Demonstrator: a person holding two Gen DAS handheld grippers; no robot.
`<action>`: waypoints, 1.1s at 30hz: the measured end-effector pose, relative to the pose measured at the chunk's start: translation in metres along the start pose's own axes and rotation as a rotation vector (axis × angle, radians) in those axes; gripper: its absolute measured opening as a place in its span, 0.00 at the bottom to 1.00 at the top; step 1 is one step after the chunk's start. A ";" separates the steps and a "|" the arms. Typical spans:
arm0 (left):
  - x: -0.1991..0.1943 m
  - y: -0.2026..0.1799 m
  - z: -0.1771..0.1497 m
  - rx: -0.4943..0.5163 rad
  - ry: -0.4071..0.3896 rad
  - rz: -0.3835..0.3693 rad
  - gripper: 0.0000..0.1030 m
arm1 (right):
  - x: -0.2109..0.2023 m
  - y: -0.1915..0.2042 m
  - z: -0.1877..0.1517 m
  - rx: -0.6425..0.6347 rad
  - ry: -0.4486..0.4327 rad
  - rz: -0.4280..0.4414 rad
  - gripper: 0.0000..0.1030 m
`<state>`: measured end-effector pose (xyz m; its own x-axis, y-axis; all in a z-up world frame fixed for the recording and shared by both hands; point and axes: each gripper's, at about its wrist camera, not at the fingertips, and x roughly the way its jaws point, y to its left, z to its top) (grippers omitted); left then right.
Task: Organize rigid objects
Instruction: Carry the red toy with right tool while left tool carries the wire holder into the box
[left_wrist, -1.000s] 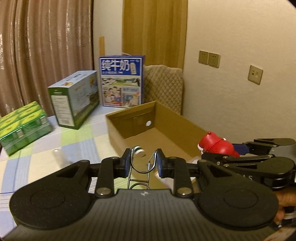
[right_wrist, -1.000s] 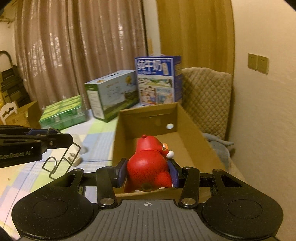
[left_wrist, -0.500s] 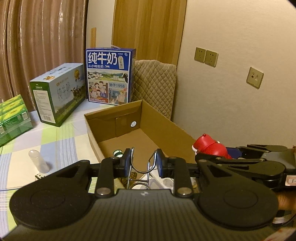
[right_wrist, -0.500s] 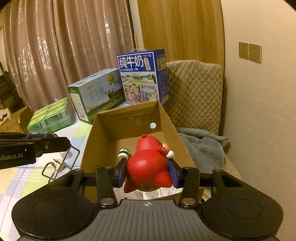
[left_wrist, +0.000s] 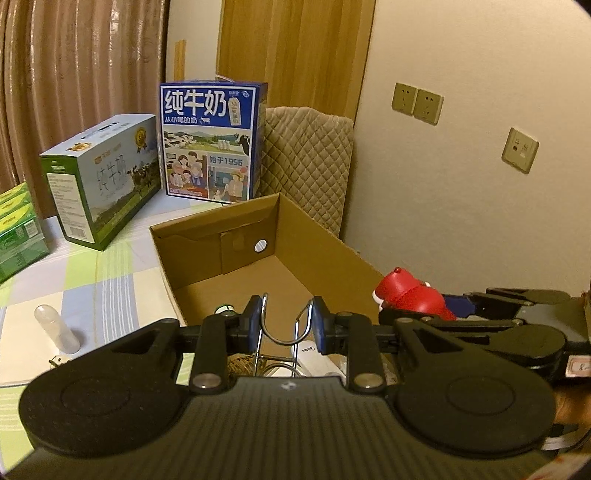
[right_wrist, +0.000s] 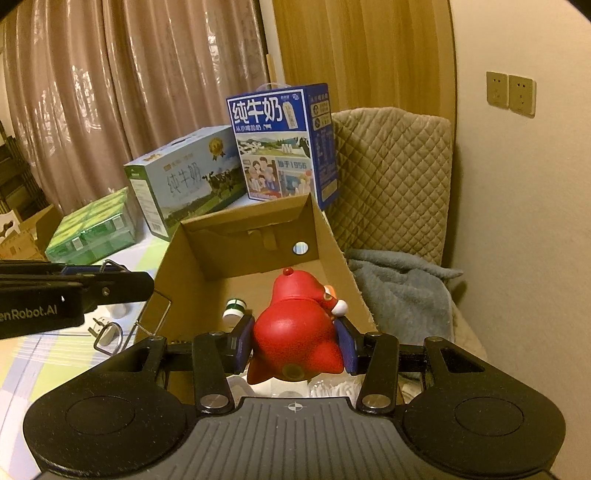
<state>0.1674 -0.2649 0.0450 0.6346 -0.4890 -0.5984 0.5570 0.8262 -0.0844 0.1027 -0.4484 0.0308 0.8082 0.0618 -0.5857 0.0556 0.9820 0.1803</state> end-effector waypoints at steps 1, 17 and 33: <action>0.003 0.000 0.000 0.004 0.004 0.001 0.22 | 0.003 -0.002 0.001 0.004 0.004 -0.001 0.42; 0.046 0.016 0.012 -0.031 0.030 0.012 0.22 | 0.037 -0.011 0.006 0.009 0.050 0.017 0.42; 0.089 0.038 0.024 -0.050 0.054 0.041 0.22 | 0.083 -0.019 0.029 0.000 0.099 0.053 0.42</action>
<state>0.2577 -0.2839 0.0075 0.6261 -0.4394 -0.6442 0.5027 0.8589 -0.0973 0.1856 -0.4668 0.0015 0.7478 0.1309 -0.6509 0.0146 0.9769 0.2133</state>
